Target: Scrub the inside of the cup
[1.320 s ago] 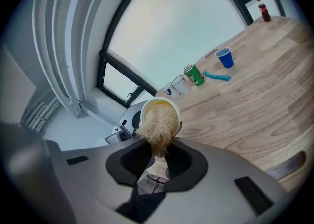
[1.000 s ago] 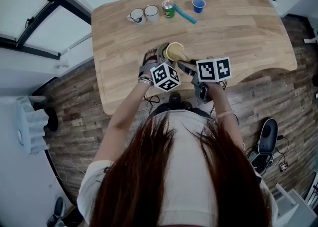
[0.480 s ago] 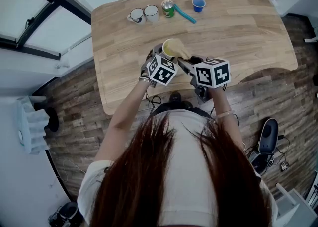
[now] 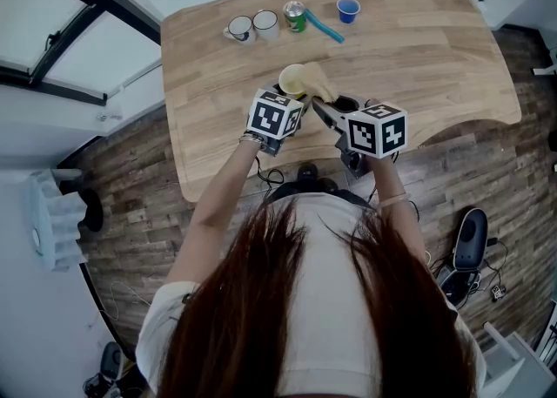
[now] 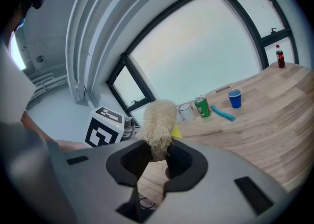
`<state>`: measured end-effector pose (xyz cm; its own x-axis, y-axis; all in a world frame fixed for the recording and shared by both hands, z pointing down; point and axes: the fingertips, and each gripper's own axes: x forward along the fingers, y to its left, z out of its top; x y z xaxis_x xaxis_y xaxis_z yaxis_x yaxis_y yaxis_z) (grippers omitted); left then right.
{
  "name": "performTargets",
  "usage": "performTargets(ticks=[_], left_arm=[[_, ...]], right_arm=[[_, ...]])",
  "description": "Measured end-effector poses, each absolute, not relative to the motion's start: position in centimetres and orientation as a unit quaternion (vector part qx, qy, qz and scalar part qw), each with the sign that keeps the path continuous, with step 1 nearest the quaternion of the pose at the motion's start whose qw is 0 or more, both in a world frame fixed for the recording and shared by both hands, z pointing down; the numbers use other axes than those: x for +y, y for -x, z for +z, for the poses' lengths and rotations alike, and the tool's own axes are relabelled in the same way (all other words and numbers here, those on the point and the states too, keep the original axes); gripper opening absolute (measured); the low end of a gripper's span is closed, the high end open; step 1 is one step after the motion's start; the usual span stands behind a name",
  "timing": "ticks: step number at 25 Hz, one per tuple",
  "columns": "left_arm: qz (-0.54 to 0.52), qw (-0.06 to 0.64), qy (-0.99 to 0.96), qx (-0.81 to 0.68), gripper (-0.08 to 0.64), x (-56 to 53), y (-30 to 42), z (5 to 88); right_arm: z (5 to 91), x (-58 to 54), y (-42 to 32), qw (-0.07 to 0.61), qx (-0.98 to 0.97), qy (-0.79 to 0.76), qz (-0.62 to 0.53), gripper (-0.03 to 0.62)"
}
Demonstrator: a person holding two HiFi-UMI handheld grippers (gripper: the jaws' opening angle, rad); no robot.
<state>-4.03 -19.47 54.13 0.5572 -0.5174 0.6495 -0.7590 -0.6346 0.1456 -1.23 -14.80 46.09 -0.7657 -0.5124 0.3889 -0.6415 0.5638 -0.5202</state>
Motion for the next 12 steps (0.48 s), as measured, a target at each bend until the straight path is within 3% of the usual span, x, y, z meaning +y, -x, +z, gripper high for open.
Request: performTargets(ticks=[12], left_arm=[[0.221, 0.27, -0.877, -0.33, 0.255, -19.2, 3.2, 52.8]], right_arm=[[45.2, -15.0, 1.2, 0.067, -0.885, -0.319, 0.331, 0.091]])
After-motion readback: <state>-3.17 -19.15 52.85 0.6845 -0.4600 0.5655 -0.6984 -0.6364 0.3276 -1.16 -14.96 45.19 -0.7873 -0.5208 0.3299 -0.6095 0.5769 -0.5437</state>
